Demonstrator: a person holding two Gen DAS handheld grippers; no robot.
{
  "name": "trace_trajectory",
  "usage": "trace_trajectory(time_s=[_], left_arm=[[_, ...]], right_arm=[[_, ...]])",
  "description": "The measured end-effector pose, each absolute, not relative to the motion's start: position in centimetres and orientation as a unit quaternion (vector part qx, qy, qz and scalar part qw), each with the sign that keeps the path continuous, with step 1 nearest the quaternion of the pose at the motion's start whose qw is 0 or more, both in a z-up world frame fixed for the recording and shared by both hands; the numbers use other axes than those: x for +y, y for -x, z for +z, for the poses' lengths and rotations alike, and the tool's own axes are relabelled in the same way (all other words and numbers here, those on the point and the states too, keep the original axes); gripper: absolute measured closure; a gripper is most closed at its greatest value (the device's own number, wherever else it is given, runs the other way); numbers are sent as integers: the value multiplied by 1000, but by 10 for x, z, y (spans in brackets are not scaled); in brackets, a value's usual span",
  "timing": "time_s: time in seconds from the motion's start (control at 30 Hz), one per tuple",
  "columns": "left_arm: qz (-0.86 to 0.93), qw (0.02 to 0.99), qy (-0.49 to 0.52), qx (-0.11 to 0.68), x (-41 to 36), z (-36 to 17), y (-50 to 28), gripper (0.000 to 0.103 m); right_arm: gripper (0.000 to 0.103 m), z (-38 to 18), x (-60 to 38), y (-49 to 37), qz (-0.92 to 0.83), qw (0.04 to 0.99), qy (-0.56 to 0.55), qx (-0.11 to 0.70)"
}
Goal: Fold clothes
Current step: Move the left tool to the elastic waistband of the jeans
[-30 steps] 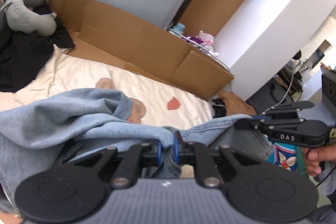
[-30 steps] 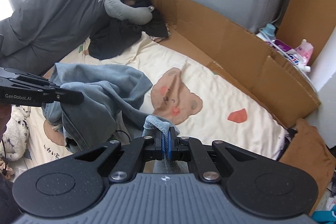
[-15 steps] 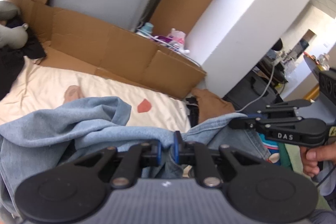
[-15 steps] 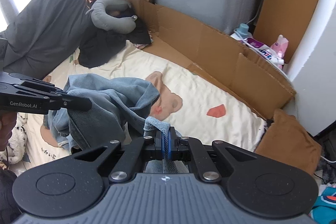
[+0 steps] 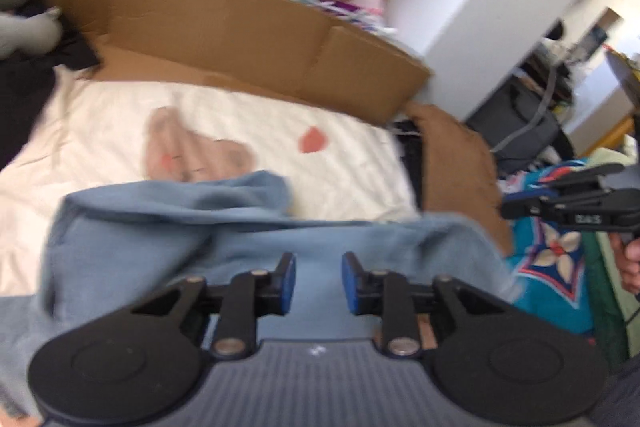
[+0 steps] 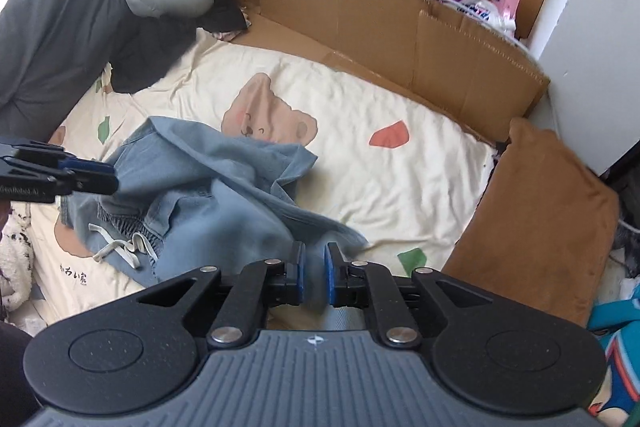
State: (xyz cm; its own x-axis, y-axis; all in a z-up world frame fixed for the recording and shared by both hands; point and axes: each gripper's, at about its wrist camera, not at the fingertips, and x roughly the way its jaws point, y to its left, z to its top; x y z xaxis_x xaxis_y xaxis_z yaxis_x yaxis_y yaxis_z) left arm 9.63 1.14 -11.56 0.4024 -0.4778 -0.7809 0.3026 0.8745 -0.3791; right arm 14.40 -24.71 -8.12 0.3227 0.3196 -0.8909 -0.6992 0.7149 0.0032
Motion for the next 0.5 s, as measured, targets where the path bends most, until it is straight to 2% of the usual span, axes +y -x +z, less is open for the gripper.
trace_trajectory(time_s=[0.1, 0.17, 0.23, 0.37, 0.4, 0.47, 0.5], left_arm=[[-190, 835, 94, 507, 43, -126, -104, 73], [-163, 837, 94, 513, 62, -134, -107, 68], [-143, 839, 91, 517, 77, -140, -108, 62], [-111, 839, 93, 525, 104, -153, -105, 56], [-101, 839, 92, 526, 110, -157, -104, 51], [-82, 840, 91, 529, 119, -165, -102, 45], [-75, 839, 93, 531, 123, -170, -100, 43]], right_arm=[[90, -90, -244, -146, 325, 789, 187, 487], [84, -94, -241, -148, 328, 789, 182, 487], [82, -99, -236, -148, 331, 787, 181, 488], [81, -109, -225, -149, 336, 783, 179, 491], [81, -112, -223, -149, 337, 783, 179, 492], [68, -116, -217, -149, 339, 781, 178, 494], [67, -119, -216, -148, 340, 781, 176, 493]])
